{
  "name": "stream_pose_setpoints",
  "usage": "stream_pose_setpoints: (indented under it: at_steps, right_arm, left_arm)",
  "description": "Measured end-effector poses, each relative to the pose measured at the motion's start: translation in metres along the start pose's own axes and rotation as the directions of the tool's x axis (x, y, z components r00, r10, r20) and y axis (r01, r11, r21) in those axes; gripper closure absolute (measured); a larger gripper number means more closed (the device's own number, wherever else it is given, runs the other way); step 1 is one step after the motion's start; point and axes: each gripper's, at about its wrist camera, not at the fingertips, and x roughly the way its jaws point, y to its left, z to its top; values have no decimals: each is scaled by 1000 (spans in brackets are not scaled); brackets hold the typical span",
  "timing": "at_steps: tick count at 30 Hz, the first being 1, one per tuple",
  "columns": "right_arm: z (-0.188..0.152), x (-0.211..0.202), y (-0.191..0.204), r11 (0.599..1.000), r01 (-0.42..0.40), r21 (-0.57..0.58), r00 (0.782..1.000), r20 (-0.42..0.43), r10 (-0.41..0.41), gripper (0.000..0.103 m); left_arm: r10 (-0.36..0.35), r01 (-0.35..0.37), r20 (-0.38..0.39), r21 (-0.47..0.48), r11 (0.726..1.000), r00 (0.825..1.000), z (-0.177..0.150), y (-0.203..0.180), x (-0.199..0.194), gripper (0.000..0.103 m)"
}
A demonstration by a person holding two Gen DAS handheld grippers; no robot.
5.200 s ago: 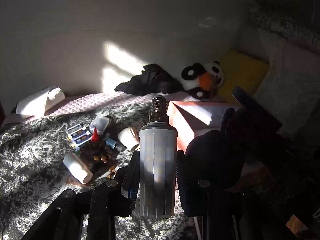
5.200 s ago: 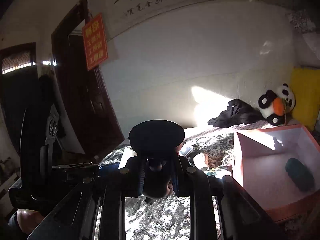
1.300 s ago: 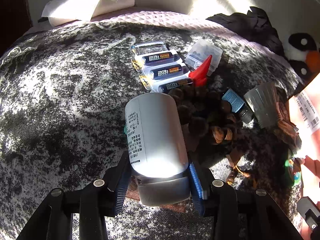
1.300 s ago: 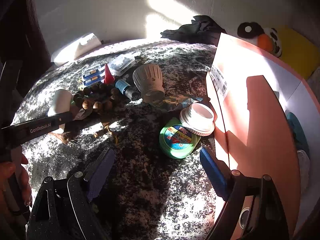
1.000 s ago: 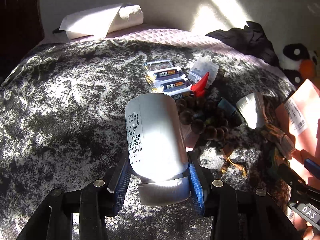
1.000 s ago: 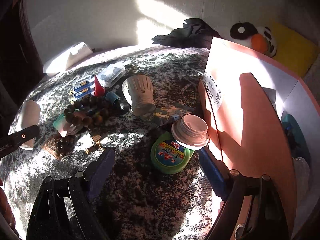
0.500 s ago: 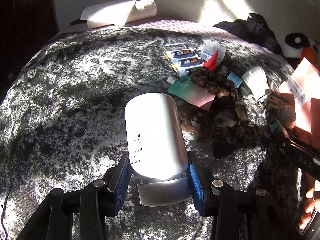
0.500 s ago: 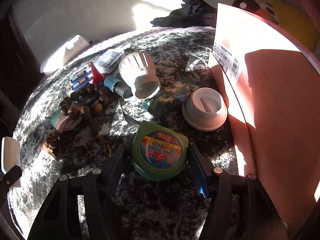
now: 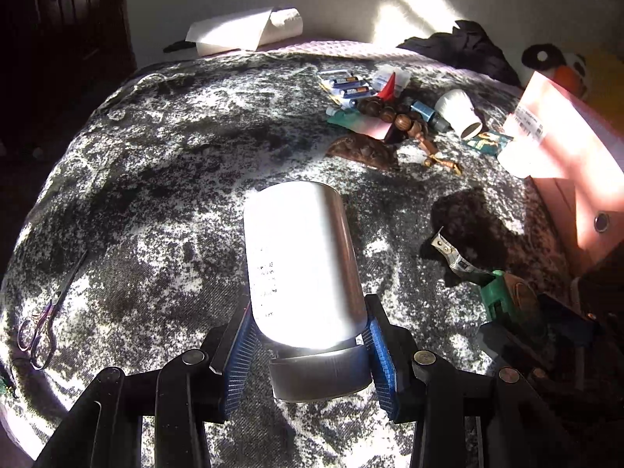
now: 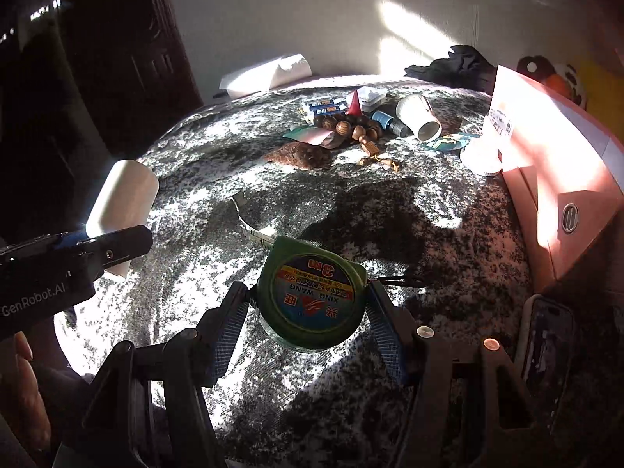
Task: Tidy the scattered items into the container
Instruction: 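Carry pill bottle and tape measure into the pink box and release both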
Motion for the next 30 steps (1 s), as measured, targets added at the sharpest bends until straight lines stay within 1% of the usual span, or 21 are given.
stream_pose_setpoints:
  at_steps: [5,10,16,22,27,30]
  right_arm:
    - [-31,-53,-8,999,30,-11,999,46,-29,38]
    - [-59,-103,-35,994,107,7,990,89,-107,38]
    - [-81,-157,-80,979,186,77,972,130,-195,38]
    - [-91,-205,-128,953,263,151,943,169,-287,38]
    - [-84,-234,-172,927,315,203,914,197,-354,38]
    - [-75,-247,-198,913,338,227,898,213,-385,38]
  left_arm:
    - [-17,17,2,19,1000,1000,-24,-10,-25,57]
    - [-62,60,26,71,996,998,-33,-44,-50,57]
    - [-138,127,52,179,976,989,-29,-114,-72,57]
    - [-214,191,52,290,938,975,-22,-192,-83,57]
    - [-260,225,53,357,907,964,-8,-253,-86,57]
    - [-275,234,56,379,895,960,8,-284,-84,57]
